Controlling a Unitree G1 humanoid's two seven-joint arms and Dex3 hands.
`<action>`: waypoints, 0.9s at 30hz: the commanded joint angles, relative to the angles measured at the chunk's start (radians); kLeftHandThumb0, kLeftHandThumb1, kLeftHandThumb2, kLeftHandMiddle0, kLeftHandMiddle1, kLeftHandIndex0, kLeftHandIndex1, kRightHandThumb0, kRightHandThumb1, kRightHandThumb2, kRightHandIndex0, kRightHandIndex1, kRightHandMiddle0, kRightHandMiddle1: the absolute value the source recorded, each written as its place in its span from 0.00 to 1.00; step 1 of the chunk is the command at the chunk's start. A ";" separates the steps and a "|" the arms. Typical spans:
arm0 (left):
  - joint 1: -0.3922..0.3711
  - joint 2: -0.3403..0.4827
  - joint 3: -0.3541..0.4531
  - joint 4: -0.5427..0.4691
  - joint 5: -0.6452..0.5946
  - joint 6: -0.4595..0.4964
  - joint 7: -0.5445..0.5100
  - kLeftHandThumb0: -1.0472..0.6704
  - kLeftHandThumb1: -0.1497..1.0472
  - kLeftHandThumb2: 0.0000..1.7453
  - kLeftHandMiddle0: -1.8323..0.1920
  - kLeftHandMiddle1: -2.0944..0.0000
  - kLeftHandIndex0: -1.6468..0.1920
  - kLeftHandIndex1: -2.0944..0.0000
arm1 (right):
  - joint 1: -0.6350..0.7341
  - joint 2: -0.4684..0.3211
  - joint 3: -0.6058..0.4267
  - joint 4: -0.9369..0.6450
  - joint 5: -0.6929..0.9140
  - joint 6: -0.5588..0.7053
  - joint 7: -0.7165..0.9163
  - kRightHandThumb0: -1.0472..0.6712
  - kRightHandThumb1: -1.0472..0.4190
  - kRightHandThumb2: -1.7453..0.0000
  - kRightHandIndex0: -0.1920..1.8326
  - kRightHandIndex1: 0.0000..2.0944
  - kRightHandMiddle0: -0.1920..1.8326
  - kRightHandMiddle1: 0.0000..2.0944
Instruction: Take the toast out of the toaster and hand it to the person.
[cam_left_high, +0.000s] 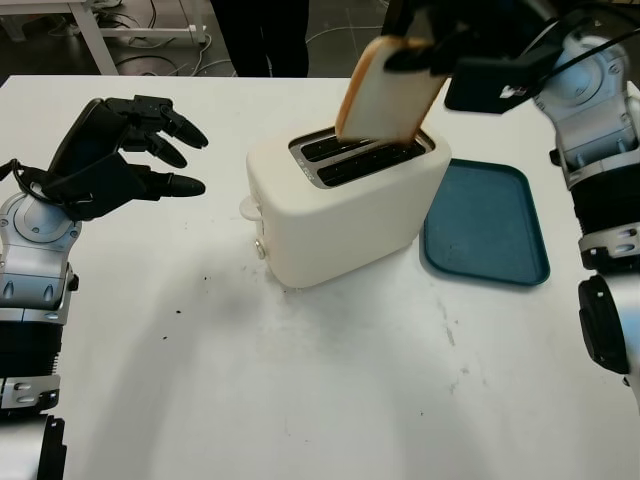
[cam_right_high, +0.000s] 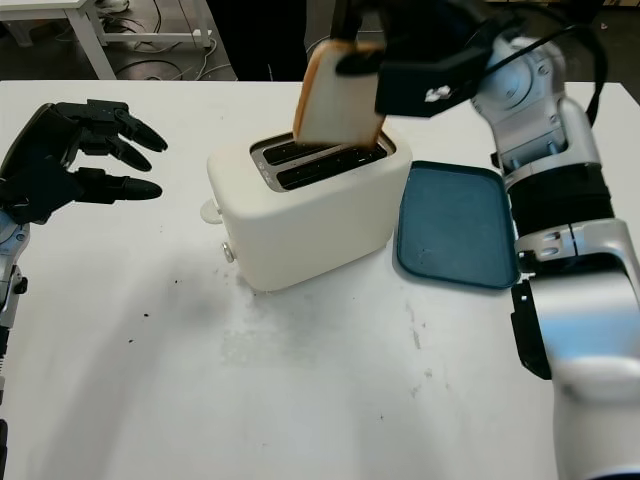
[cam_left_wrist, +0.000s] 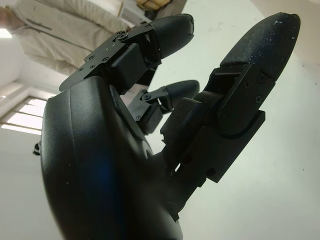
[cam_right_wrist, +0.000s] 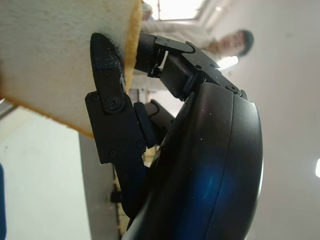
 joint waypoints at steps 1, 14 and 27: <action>0.001 0.003 0.002 -0.006 0.002 0.000 0.002 0.00 0.62 0.00 0.49 0.57 0.45 0.63 | -0.039 -0.024 -0.017 0.032 0.019 -0.023 -0.021 0.46 0.09 0.88 0.64 0.83 0.53 0.83; 0.002 0.004 0.001 -0.006 0.003 0.001 0.000 0.00 0.63 0.00 0.49 0.57 0.46 0.63 | -0.122 -0.002 -0.099 0.307 0.098 0.085 -0.134 0.47 0.09 0.89 0.60 0.83 0.50 0.83; 0.002 0.001 0.001 0.005 -0.001 -0.008 0.000 0.00 0.62 0.00 0.50 0.57 0.45 0.63 | -0.100 0.029 -0.198 0.459 0.205 0.187 -0.319 0.51 0.09 0.87 0.58 0.83 0.45 0.83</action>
